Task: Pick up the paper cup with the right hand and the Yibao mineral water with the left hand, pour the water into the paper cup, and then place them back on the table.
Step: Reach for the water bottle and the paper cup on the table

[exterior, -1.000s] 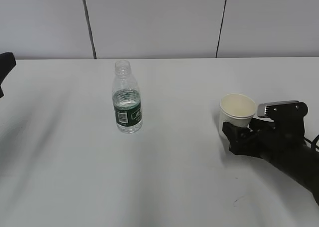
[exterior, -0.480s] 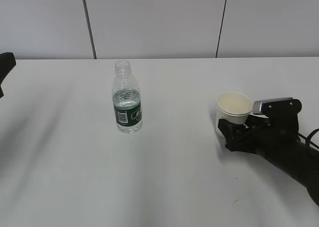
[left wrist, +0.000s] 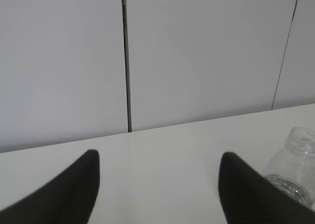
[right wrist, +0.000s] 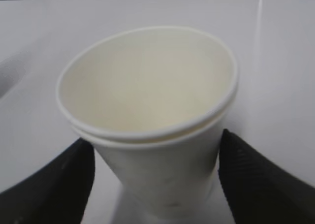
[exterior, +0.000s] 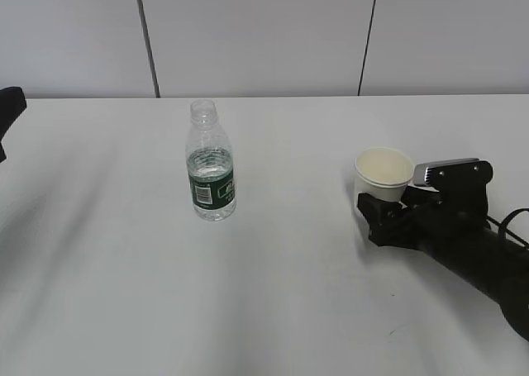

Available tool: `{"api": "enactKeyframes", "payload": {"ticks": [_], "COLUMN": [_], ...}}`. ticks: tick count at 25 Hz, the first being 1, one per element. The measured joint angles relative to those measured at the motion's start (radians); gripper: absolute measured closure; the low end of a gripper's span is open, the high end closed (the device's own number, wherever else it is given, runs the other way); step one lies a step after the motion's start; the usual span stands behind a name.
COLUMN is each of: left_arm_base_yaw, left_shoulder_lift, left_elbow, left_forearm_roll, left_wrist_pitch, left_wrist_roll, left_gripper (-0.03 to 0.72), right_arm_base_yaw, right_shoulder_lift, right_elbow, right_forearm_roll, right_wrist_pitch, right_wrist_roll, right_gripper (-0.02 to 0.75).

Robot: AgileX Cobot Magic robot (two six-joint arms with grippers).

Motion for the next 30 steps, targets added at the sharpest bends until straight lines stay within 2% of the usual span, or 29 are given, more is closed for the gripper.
{"api": "enactKeyframes", "payload": {"ticks": [14, 20, 30], "left_arm_base_yaw": [0.0, 0.0, 0.0], "left_shoulder_lift": [0.0, 0.0, 0.0], "left_elbow": [0.0, 0.0, 0.0], "left_forearm_roll": [0.0, 0.0, 0.001], "left_wrist_pitch": [0.0, 0.0, 0.0], "left_wrist_roll": [0.0, 0.0, 0.0], "left_gripper": [0.22, 0.22, 0.22], "right_arm_base_yaw": [0.0, 0.0, 0.0], "right_shoulder_lift": [0.012, 0.012, 0.014], "right_elbow": [-0.006, -0.006, -0.029], "right_forearm_roll": [-0.009, -0.01, -0.012], "right_wrist_pitch": [0.0, 0.0, 0.0], "right_wrist_roll": [0.0, 0.0, 0.0], "right_gripper": [0.15, 0.085, 0.078]}}
